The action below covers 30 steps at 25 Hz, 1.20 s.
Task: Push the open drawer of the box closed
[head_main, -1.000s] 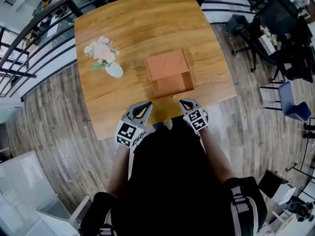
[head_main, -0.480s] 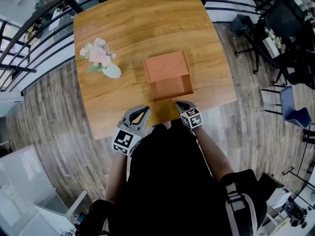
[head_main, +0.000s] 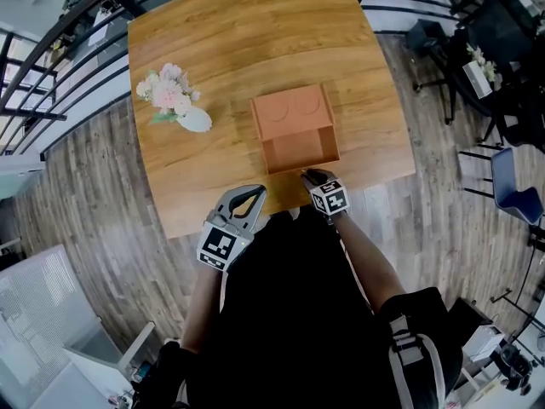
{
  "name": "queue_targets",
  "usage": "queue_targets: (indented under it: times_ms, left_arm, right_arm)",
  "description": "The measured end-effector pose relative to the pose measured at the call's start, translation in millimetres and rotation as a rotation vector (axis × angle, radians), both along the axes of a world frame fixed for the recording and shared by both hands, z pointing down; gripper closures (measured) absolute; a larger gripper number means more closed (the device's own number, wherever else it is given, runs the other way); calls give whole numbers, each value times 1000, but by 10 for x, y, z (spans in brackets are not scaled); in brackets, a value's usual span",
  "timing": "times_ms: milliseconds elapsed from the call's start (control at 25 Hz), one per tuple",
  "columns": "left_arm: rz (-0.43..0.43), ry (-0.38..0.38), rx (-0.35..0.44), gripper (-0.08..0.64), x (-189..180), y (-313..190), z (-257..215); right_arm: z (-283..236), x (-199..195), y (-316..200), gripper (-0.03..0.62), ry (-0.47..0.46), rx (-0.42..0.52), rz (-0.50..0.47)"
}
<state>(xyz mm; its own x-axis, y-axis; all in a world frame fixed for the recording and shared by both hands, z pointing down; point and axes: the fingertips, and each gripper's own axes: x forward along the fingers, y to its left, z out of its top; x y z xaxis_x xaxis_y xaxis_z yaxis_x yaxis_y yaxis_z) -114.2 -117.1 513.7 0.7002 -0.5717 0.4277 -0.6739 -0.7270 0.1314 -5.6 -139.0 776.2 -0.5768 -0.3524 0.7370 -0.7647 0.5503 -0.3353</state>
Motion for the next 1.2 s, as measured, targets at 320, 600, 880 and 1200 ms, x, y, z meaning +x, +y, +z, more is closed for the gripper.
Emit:
queue_targets:
  times_ms: [320, 600, 880, 1200]
  left_arm:
    - [4, 1, -9, 535, -12, -4, 31]
    - [-13, 31, -19, 535, -29, 2, 31]
    - [-21, 39, -27, 535, -59, -3, 55]
    - [-20, 46, -27, 535, -32, 6, 22]
  right_arm:
    - [29, -20, -90, 486, -9, -5, 45]
    - [23, -27, -102, 512, 3, -10, 61]
    - [-44, -44, -121, 512, 6, 20, 57]
    - [-54, -53, -108, 512, 8, 20, 55]
